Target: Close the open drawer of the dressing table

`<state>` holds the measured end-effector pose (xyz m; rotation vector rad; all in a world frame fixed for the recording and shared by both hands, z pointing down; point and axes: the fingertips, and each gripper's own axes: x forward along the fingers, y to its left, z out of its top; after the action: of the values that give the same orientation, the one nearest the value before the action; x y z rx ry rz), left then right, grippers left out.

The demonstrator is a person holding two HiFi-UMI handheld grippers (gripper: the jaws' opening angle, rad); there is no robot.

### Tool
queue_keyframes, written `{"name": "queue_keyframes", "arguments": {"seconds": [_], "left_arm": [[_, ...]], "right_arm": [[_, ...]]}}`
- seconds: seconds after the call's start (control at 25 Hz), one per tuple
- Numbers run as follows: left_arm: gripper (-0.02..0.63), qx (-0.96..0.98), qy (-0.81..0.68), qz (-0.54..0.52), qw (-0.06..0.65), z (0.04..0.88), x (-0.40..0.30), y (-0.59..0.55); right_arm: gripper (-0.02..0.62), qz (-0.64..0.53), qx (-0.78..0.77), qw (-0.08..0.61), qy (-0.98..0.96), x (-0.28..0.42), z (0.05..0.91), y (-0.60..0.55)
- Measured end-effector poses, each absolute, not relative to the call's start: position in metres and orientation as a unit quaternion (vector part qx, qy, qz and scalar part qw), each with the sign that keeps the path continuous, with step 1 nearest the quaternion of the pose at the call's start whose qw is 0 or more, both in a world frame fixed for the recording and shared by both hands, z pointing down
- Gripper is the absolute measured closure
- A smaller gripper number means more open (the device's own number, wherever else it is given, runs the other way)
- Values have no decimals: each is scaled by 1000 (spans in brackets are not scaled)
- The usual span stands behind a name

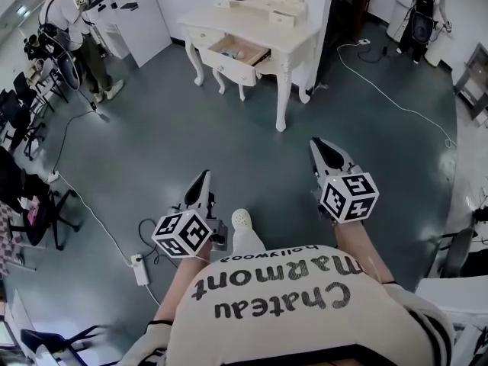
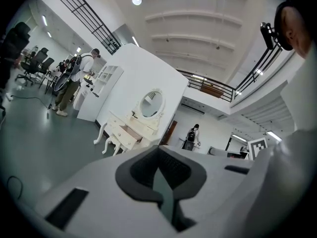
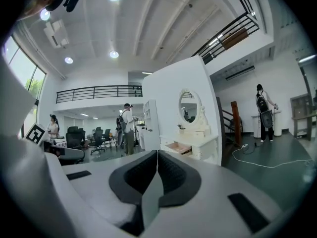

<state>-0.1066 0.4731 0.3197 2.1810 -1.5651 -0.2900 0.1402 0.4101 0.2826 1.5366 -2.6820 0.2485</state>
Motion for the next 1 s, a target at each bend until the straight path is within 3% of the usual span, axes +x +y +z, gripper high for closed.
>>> {"name": "queue_keyframes", "arguments": {"seconds": [0.44,1.0], "left_arm": [[598,784,-562,-92,248,337,-103,406],[598,803,-543,-98,227,299,-124,271]], "right_arm": [[563,100,509,45,-854,149,300,351],[563,114,518,39,-847,121,283,236]]}}
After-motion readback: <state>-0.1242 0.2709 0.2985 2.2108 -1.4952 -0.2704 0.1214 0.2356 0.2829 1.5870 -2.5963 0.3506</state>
